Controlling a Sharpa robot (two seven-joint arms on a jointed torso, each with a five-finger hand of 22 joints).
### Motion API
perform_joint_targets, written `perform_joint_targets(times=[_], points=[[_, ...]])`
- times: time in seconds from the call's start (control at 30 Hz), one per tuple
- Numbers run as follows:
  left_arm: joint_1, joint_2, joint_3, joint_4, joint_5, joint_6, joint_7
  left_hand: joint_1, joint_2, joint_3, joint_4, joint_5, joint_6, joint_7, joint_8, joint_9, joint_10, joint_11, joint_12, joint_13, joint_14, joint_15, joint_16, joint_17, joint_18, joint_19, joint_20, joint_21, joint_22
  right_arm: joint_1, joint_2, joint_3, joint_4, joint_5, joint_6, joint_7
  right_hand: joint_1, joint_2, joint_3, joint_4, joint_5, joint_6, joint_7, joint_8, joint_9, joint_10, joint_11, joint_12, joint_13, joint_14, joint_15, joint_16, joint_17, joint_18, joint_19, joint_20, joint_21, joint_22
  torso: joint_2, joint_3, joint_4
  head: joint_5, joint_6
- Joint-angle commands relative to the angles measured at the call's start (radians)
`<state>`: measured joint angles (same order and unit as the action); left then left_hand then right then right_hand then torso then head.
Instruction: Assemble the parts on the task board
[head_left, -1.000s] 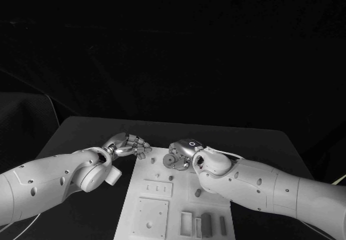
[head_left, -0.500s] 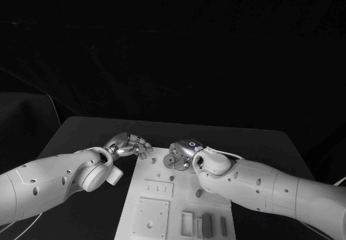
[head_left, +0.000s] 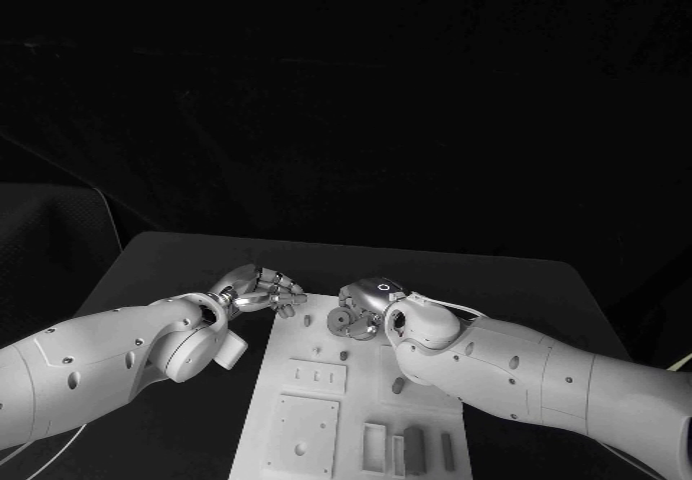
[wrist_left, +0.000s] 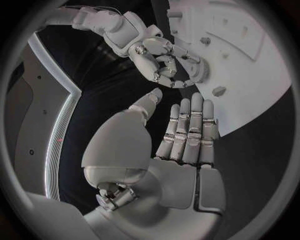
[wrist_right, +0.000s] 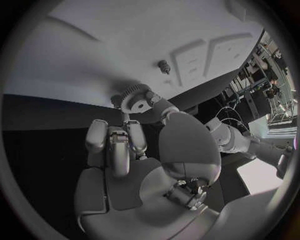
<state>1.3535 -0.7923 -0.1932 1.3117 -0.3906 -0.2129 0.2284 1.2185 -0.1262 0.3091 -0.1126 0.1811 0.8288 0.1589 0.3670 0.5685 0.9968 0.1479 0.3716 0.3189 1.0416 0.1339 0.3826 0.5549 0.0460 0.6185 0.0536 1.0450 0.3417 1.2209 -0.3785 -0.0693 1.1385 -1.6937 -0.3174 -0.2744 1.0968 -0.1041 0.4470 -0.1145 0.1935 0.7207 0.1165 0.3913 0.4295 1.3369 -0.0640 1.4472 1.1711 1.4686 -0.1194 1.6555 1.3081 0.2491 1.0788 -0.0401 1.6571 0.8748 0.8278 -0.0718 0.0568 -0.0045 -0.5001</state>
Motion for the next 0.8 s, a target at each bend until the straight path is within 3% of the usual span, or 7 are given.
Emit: perform_joint_targets(times=[0.03,0.8], points=[[0.001,0.003,0.001,0.002,0.001,0.000,0.007,0.001,0.006,-0.005,0.003,0.005,0.002,0.002,-0.006,-0.001,0.006,0.002,-0.004,0.001,0.005,0.000,-0.007,0.002,0.014,0.008,-0.001,-0.006,-0.001,-0.001,0.003,0.000,-0.001,-0.011,0.015,0.000,0.002,0.004,-0.001,0.005,0.002,0.057,0.040,0.003,0.015,0.005,-0.001,-0.002,-0.001,0.183,0.000,0.117,0.258,0.013,0.004,-0.007,0.131,0.001,0.000,0.0000,-0.0007,0.001,0.000],[0.001,0.006,0.001,0.000,0.001,0.001,0.005,0.001,0.006,-0.005,0.003,0.005,0.001,0.003,-0.007,-0.001,0.007,0.002,-0.005,0.001,0.005,0.000,-0.007,0.002,0.014,0.008,-0.001,-0.006,-0.001,-0.001,0.018,-0.002,-0.019,-0.001,0.024,-0.001,-0.015,-0.017,-0.013,0.011,-0.002,0.024,0.043,-0.021,0.006,-0.007,-0.001,-0.020,-0.024,0.179,0.000,0.111,0.249,0.013,0.005,-0.006,0.127,0.001,0.000,0.0001,-0.0008,0.000,-0.001]])
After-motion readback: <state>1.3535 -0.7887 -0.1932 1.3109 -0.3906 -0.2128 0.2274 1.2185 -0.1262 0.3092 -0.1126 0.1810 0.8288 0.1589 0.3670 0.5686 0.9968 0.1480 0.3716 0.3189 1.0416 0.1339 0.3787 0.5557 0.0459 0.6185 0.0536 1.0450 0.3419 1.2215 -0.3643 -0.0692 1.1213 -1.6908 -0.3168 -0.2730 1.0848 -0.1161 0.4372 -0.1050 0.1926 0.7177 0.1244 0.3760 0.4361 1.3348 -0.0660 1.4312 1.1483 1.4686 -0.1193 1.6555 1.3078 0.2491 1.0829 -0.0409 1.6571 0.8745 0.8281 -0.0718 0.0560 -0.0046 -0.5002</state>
